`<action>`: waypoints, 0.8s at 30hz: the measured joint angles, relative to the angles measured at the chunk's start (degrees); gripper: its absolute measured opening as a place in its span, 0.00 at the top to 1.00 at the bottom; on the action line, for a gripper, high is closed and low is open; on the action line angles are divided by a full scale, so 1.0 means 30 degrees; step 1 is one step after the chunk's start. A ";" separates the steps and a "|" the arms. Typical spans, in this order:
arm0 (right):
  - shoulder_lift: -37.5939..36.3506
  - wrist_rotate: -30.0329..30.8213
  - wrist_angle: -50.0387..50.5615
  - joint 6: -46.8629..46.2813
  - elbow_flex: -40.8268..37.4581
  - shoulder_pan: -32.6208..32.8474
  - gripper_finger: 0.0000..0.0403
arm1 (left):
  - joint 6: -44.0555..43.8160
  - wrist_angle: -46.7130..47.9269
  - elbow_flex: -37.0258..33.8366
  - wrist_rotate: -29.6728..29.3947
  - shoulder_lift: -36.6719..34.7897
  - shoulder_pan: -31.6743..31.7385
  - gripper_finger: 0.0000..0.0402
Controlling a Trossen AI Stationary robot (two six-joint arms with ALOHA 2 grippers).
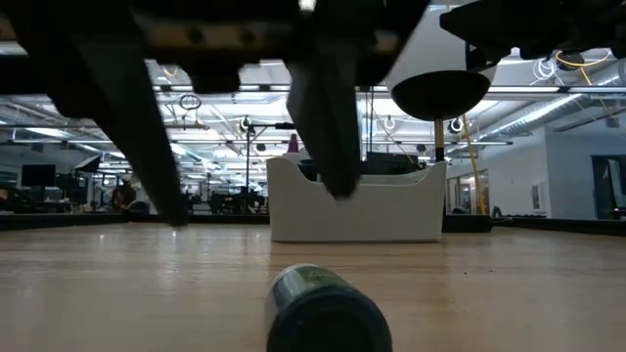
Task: Pick & Place food coloring
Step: Put the small green food coloring bottle into the gray bin
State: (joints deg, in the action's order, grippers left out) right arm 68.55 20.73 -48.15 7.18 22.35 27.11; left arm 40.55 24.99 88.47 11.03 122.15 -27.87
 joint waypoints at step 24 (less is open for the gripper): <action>0.0007 0.0007 0.0292 -0.0221 0.0007 0.0000 1.00 | 0.0465 -0.2599 0.0043 0.2332 0.1973 0.0287 0.42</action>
State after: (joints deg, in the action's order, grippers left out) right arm 68.58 20.75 -47.27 6.52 22.37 27.11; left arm 41.95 17.19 88.59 18.02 128.07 -27.00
